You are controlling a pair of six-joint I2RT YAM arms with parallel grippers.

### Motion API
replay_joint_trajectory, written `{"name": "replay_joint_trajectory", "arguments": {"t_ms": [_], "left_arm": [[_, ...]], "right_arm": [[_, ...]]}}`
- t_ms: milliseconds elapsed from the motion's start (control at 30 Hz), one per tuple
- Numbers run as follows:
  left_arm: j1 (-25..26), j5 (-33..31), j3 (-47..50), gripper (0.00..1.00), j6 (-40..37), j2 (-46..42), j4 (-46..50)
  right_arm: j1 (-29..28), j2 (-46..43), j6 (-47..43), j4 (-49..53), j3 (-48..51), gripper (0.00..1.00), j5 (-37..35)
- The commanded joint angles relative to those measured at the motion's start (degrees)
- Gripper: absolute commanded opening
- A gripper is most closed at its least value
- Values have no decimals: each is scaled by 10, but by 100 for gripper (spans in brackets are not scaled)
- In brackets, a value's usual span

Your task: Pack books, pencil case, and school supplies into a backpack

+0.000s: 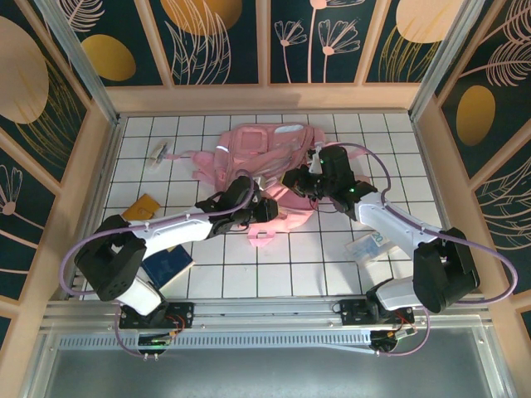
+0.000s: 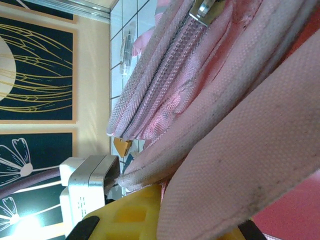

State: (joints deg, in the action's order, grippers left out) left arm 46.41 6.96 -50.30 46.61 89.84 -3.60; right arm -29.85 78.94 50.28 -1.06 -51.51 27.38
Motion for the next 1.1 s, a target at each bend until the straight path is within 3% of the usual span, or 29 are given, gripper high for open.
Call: {"name": "replay_joint_trajectory", "arguments": {"t_ms": [0,100,367,667,800,967,1033,1067], "left_arm": [[-5,-8,17,12,-16,17,-11],[-5,-2,26,0,-39,-1,-31],[-13,-17,57,0,-84,-93,-19],[-65,24,103,0,-101,-239,-24],[-78,4,84,0,-148,-258,59],[-103,-90,75,0,-240,-254,172],[-111,-60,86,0,-269,-259,157],[-111,4,94,0,-293,-261,132]], "right_arm": [[-10,-18,-4,-62,-44,0,26],[-10,-19,-11,-52,-46,0,20],[-3,-20,-68,31,-57,0,-68],[27,-39,-147,62,-38,0,-65],[37,-51,-155,49,-11,0,-40],[48,-65,-163,45,-6,0,-13],[50,-65,-160,40,-7,0,2],[49,-63,-158,39,-9,0,11]]}}
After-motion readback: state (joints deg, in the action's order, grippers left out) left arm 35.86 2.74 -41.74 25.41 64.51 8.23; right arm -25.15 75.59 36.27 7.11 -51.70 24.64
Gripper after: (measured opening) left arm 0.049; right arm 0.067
